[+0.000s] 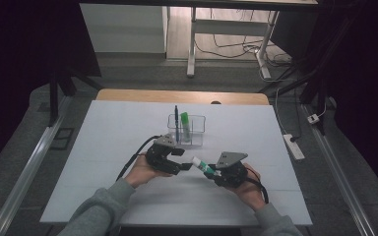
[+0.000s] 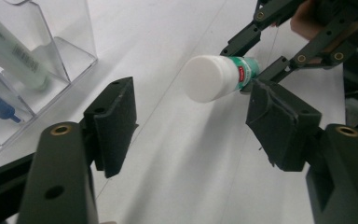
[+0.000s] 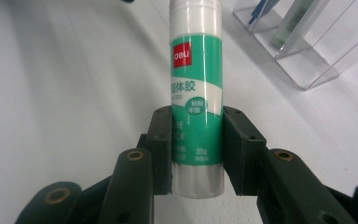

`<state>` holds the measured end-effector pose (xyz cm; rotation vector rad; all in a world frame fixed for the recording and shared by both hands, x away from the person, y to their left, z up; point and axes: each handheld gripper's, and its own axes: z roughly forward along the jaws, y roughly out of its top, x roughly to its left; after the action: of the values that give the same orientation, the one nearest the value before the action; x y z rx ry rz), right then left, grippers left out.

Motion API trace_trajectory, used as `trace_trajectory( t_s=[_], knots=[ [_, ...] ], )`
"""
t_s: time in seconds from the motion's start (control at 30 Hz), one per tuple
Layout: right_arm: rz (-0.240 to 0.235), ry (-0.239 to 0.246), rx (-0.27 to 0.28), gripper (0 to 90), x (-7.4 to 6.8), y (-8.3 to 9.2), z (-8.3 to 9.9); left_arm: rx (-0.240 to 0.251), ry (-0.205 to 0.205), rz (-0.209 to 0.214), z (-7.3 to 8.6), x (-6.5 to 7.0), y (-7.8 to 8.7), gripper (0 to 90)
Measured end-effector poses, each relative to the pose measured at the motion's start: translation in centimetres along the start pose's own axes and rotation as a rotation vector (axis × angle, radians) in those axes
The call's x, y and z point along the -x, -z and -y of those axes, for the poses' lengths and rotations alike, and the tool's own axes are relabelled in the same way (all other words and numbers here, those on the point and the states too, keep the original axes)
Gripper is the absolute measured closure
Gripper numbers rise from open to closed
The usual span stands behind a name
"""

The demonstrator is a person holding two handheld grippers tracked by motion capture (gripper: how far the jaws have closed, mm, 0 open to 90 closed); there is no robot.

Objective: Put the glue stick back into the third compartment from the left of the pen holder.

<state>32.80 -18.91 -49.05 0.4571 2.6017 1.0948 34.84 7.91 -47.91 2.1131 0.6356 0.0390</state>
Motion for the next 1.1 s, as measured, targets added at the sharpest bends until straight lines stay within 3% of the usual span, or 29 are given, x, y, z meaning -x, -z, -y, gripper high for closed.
trace_trajectory(
  t_s=[0.17,0.37,0.67,0.8,0.9,0.97,1.1],
  knots=[
    [0.008,-0.025,0.040,65.8,0.0,0.1,0.1,0.029,0.037,0.004,0.0,-0.1,0.0,30.3],
    [0.011,-0.019,0.056,65.8,-0.2,0.1,-0.1,0.058,0.073,0.018,-0.2,-0.1,-0.2,29.0],
    [0.021,0.005,0.068,65.8,-0.8,-0.2,-0.3,0.041,0.083,0.059,-0.2,0.2,-1.6,30.3],
    [0.023,0.013,0.067,65.7,-0.9,-0.3,-0.3,0.030,0.081,0.082,-0.2,0.3,-2.1,36.4],
    [0.019,0.021,0.063,65.8,-0.9,-0.5,-0.3,0.025,0.072,0.101,-0.2,0.4,-2.3,46.3],
    [0.019,0.030,0.055,65.7,-1.0,-0.6,-0.3,0.022,0.062,0.087,-0.2,0.6,-2.3,50.9],
    [0.024,0.030,0.039,65.1,-1.0,-0.8,-0.1,0.051,0.072,0.136,-0.2,0.4,-2.1,58.4]
  ],
)
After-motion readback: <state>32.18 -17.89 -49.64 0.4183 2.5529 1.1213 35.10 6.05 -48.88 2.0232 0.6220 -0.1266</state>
